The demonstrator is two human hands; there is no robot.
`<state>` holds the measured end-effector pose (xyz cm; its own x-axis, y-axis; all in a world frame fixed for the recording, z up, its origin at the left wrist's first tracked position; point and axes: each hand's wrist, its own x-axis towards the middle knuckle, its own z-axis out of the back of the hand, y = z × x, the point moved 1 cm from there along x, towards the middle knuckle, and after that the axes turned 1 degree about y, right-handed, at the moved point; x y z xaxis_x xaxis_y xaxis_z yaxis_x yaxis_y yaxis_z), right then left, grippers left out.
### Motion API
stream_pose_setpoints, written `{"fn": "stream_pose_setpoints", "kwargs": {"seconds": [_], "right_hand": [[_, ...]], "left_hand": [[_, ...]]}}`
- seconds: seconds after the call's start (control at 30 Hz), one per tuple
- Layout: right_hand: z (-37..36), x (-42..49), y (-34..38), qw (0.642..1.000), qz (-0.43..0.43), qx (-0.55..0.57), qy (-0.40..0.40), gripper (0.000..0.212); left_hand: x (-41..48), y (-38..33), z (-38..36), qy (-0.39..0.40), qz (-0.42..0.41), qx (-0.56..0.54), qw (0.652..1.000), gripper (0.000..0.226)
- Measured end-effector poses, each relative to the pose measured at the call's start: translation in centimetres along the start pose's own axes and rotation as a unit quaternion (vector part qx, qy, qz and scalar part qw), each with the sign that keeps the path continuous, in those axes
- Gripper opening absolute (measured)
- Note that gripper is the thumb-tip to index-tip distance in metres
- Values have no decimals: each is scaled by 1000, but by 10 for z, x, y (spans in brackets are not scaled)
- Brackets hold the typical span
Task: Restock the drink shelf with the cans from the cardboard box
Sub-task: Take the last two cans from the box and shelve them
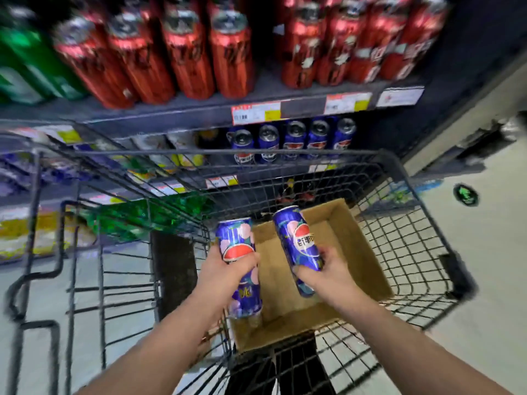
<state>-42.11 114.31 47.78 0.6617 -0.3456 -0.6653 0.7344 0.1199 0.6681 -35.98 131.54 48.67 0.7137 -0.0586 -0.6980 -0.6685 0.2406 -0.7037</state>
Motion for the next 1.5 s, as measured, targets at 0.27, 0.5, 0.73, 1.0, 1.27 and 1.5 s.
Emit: {"fn": "stream_pose_setpoints", "kwargs": {"seconds": [0.27, 0.5, 0.73, 1.0, 1.27, 1.5], "right_hand": [[29, -105, 47, 993, 75, 35, -90, 65], [47, -203, 60, 979, 174, 50, -96, 46], [29, -302, 31, 962, 256, 35, -91, 64], [-29, -389, 31, 944, 324, 35, -55, 58], [-147, -440, 100, 918, 394, 37, 0, 64], [-370, -475, 188, 892, 429, 92, 108, 46]], "left_hand": [[-75, -57, 11, 99, -86, -1, 991, 35], [-157, -72, 42, 124, -173, -43, 976, 42], [-252, -30, 80, 107, -212, -75, 968, 56], [-344, 8, 166, 57, -256, -102, 960, 51], [-378, 15, 316, -10, -310, -159, 937, 51], [-381, 47, 540, -153, -342, -171, 911, 28]]}}
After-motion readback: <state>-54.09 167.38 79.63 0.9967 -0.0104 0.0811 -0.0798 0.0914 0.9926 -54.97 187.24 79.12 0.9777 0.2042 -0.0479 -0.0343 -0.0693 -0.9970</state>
